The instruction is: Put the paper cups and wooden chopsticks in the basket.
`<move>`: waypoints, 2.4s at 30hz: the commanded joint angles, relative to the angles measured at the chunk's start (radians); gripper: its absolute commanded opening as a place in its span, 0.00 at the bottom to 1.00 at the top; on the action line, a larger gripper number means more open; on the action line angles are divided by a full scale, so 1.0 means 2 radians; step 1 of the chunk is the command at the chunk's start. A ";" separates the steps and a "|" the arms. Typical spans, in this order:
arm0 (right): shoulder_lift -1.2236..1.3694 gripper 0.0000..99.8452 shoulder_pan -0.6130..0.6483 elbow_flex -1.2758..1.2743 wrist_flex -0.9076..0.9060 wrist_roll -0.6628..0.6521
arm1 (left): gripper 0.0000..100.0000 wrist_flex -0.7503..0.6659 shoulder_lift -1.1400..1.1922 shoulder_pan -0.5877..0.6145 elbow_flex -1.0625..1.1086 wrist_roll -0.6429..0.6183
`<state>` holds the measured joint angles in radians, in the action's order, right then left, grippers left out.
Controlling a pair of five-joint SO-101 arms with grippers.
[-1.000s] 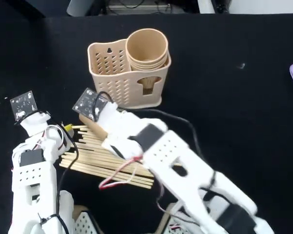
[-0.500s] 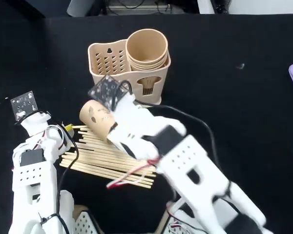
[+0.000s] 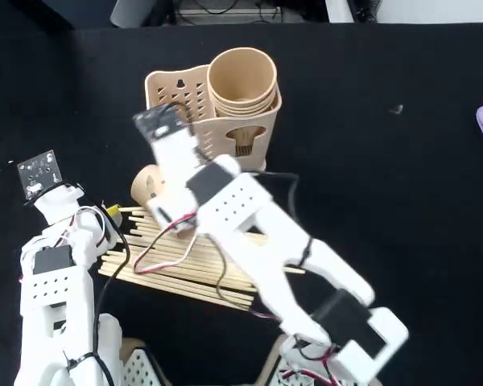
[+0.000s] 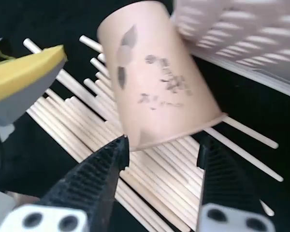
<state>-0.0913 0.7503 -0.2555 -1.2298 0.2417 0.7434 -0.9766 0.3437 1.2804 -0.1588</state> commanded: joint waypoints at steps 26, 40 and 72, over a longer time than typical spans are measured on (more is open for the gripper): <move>0.010 0.01 -0.021 0.028 -0.011 -0.171 | 0.24 -0.008 -0.010 0.006 -0.009 -0.002; -0.314 0.01 -0.090 0.079 -0.108 -0.394 | 0.24 -0.008 -0.010 0.006 -0.009 -0.002; 0.096 0.01 -0.206 0.584 -0.262 -0.538 | 0.24 -0.008 -0.010 0.005 -0.009 -0.002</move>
<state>0.0207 0.3498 0.8339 -1.7238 -0.8216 0.7434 -0.9766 0.3437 1.2804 -0.1588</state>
